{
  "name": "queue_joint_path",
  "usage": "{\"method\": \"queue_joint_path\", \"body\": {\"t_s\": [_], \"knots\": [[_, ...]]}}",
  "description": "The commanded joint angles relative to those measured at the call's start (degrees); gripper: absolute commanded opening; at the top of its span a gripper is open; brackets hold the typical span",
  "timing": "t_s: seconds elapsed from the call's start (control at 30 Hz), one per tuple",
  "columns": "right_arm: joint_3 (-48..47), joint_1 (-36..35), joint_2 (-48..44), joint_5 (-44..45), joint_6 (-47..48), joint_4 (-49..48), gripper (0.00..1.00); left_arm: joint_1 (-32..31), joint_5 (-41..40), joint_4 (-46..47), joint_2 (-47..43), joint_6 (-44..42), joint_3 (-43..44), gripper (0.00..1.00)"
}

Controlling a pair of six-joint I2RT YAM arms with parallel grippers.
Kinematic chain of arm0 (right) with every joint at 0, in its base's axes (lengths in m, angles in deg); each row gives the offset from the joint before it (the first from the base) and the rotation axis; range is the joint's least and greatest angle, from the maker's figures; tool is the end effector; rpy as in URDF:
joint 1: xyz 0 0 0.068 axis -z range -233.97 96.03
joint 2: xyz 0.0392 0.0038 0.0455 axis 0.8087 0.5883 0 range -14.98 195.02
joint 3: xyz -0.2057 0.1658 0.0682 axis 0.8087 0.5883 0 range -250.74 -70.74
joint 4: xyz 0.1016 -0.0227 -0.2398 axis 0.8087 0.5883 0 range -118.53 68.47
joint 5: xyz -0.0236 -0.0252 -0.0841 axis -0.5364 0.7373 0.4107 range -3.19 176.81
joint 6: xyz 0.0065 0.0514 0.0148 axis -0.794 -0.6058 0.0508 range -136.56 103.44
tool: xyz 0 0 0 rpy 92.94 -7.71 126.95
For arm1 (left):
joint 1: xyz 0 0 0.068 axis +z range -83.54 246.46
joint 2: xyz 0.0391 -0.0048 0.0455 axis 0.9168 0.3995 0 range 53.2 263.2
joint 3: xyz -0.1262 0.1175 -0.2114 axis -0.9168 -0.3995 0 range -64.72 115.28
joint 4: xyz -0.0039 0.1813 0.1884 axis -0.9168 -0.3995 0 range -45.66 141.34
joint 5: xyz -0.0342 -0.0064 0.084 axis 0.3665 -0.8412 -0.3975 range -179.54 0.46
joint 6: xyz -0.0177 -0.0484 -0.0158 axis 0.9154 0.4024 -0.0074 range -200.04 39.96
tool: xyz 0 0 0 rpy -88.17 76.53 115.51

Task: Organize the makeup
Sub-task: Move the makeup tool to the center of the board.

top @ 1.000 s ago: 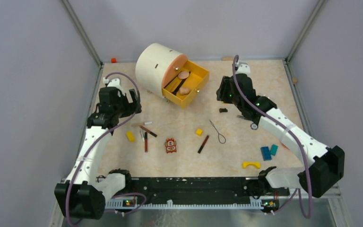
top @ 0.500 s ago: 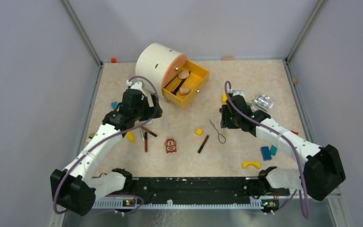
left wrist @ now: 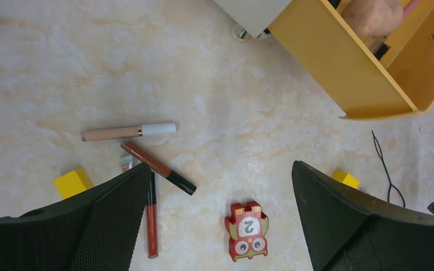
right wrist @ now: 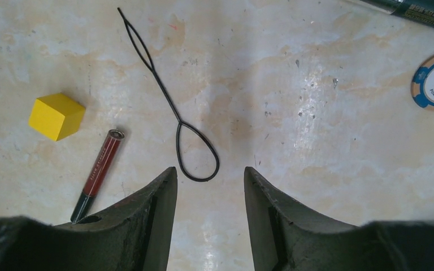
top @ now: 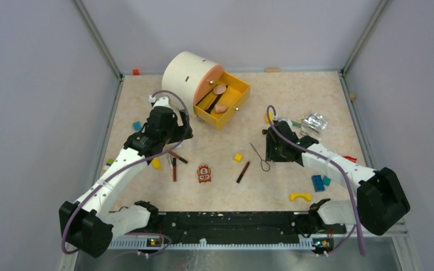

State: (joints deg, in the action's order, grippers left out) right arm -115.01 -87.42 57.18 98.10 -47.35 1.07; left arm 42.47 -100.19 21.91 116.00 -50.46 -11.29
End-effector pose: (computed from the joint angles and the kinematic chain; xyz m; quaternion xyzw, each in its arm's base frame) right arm 0.2058 0.1277 0.2115 0.0053 0.9557 0.0681 0.2862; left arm 0.2181 -0.0897 0.2994 -0.0839 0.8949 -0.1191 0.4218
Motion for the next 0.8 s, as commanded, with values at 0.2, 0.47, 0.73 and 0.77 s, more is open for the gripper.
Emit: {"method": "queue_joint_path", "body": {"t_s": [0.2,0.47,0.73,0.77], "knots": [[0.2,1.4,7.6,-5.2,0.7,-3.8,0.42,0.0,-5.5,-1.3,-0.6,-2.0,4.0,0.99],[0.9,1.4,10.3,-8.1,1.8,-6.4,0.34,0.0,5.4,5.4,-4.9,-3.4,-0.8,0.99],[0.5,1.4,10.9,-4.6,1.5,-4.3,0.31,-0.1,12.4,7.1,-4.0,-6.3,-1.8,0.99],[0.3,1.4,11.1,-4.2,1.6,-4.0,0.31,-0.2,12.8,7.1,-3.7,-6.8,-1.7,0.99]]}}
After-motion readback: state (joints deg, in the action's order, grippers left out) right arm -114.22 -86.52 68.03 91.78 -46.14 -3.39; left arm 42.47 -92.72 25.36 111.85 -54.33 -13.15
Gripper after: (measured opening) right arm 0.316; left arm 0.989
